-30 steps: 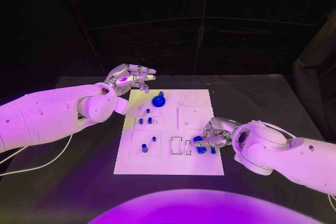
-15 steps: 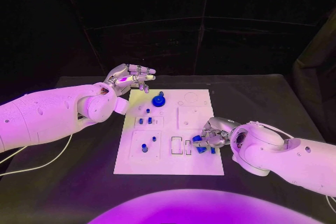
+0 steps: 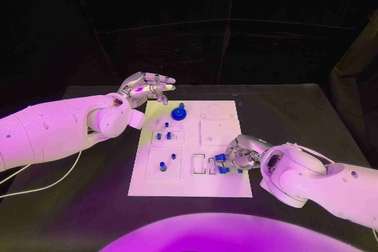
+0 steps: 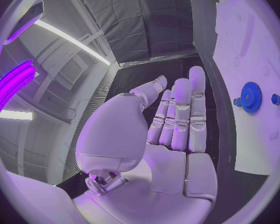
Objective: Assemble the parts on the task board
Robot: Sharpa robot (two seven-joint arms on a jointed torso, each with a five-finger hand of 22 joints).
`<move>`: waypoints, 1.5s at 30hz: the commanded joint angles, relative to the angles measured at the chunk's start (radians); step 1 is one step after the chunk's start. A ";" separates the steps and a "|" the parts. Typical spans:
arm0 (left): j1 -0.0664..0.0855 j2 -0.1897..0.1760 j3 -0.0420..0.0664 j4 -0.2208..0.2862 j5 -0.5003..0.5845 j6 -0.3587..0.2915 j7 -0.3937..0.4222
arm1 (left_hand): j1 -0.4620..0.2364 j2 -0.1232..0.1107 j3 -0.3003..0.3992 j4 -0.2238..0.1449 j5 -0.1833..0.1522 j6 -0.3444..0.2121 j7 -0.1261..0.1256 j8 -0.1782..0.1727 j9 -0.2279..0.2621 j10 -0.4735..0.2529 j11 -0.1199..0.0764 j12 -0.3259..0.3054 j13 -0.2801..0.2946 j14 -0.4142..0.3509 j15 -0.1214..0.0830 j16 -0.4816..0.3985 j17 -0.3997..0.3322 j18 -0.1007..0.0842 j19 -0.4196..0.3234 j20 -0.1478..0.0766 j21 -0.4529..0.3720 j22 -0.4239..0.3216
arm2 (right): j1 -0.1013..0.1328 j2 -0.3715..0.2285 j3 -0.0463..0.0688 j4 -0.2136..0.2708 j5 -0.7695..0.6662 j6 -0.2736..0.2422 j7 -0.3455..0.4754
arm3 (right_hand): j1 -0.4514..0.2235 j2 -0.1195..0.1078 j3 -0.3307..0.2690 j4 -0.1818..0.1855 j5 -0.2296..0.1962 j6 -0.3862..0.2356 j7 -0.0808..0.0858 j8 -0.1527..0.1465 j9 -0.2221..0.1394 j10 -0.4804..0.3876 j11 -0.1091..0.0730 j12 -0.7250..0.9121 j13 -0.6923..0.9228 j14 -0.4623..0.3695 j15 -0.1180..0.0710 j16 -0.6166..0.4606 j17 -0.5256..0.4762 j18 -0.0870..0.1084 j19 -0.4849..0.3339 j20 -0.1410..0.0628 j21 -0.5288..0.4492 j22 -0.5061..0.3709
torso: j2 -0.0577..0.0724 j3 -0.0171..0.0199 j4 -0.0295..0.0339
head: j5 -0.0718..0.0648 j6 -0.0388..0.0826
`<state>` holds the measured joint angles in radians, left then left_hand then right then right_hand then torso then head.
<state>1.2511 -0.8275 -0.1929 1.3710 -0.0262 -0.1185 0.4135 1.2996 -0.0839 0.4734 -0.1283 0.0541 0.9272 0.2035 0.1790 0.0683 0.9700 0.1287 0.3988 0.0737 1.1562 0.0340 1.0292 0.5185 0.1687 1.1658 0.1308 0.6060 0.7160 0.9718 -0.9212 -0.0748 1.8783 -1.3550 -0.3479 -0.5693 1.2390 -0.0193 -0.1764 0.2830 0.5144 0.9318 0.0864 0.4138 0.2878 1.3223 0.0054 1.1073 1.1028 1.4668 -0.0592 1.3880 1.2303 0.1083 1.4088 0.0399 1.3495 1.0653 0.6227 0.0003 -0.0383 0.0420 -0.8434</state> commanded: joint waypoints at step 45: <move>0.002 0.001 0.001 0.005 0.004 0.019 -0.007 | 0.004 0.011 -0.007 -0.003 -0.002 -0.006 0.004 0.004 -0.001 -0.007 0.000 0.009 -0.002 -0.008 0.003 -0.006 -0.003 0.014 -0.006 0.001 -0.004 -0.002 | 0.003 0.147 0.002 -0.065 0.101 -0.020 -0.031 | -0.104 0.054 -0.077 0.005 -0.232 0.031 -0.013 0.012 0.026 0.008 -0.009 -0.033 -0.004 0.046 -0.016 0.003 -0.001 -0.021 0.008 -0.009 0.006 0.013 | 0.000 0.0001 -0.0009 | 0.020 -0.010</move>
<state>1.2513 -0.8273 -0.1929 1.3743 -0.0262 -0.1124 0.4067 1.3042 -0.0793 0.4705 -0.1312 0.0541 0.9272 0.2035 0.1790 0.0683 0.9701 0.1287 0.4058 0.0737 1.1527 0.0376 1.0292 0.5160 0.1687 1.1658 0.1308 0.6060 0.7148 0.9731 -0.7755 -0.0730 1.8152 -1.2455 -0.3435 -0.5879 1.1428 0.0332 -0.2478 0.2878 0.3074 0.9580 0.0727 0.4259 0.3123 1.3292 -0.0018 1.0778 1.1006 1.4667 -0.0663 1.3879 1.2279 0.0923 1.4133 0.0353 1.3495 1.0769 0.6232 0.0004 -0.0393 0.0610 -0.8544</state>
